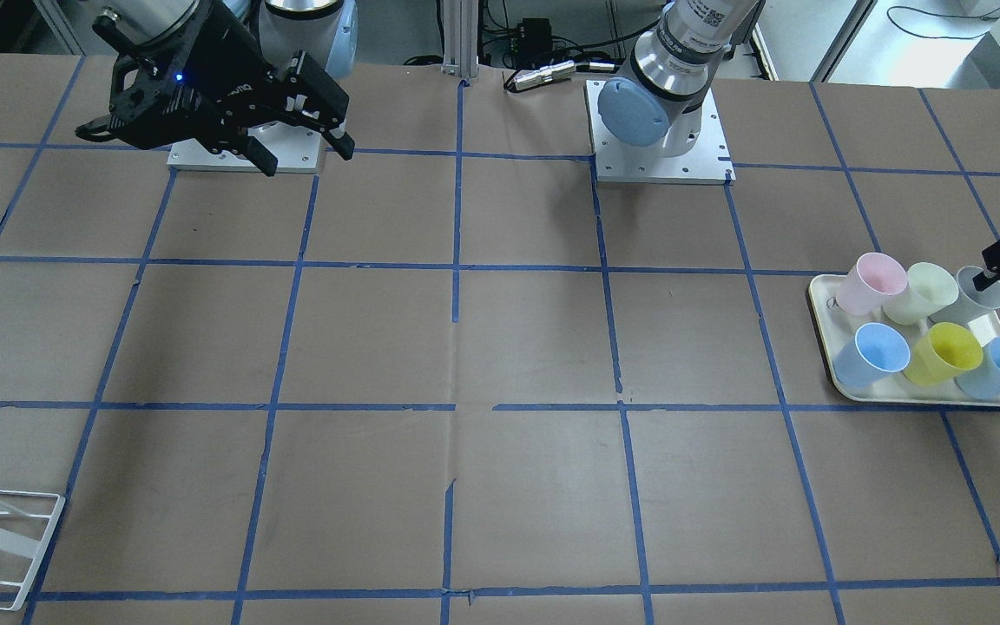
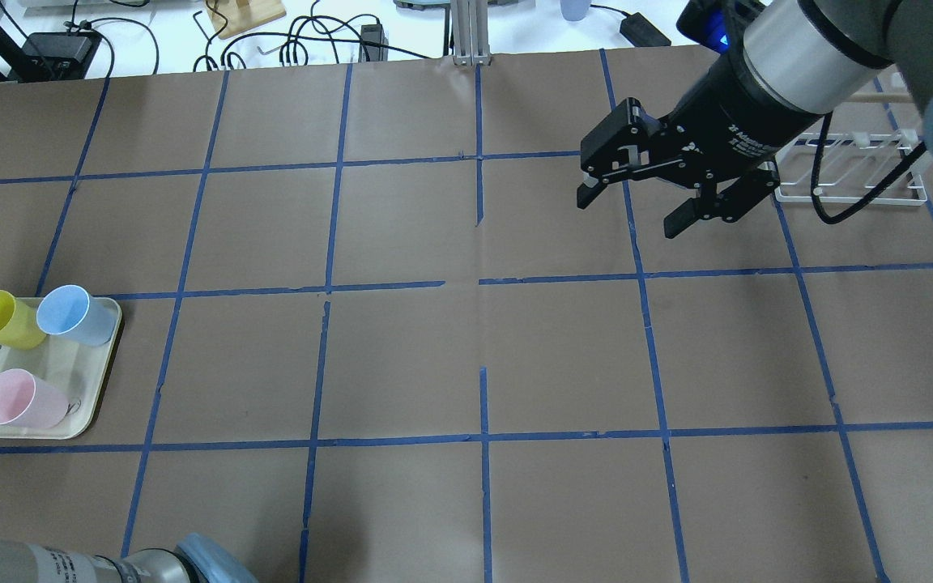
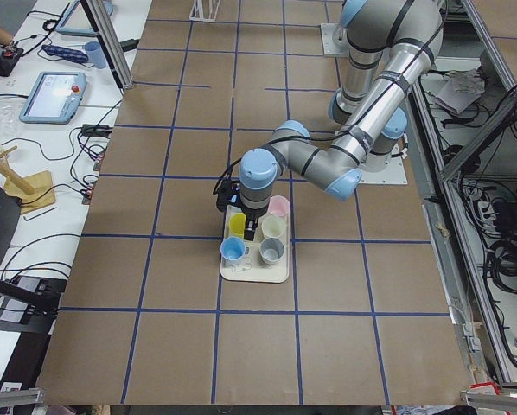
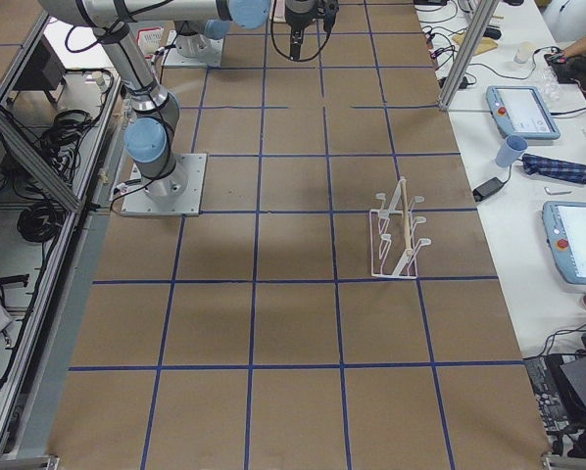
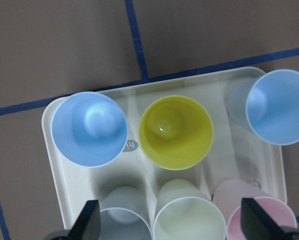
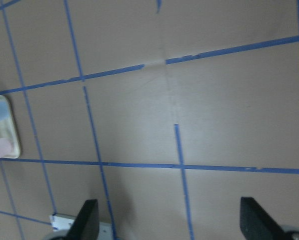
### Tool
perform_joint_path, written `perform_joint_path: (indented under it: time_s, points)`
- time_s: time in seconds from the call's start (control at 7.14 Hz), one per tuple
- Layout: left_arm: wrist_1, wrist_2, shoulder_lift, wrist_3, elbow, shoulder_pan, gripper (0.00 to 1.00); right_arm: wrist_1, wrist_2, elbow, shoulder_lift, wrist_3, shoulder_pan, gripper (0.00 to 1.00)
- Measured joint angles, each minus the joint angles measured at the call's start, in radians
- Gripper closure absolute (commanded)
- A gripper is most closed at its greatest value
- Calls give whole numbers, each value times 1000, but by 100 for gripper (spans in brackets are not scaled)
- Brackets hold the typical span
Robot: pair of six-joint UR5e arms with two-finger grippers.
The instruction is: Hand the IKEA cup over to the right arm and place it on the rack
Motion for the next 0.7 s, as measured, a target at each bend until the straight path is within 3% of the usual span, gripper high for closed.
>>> perform_joint_path:
  time_s: [0.28, 0.7]
  points:
    - [-18, 2, 4, -81, -41, 7, 0, -12, 234, 3, 24, -11, -5, 0]
    - [80, -6, -41, 48, -22, 60, 0, -46, 514, 43, 68, -92, -19, 0]
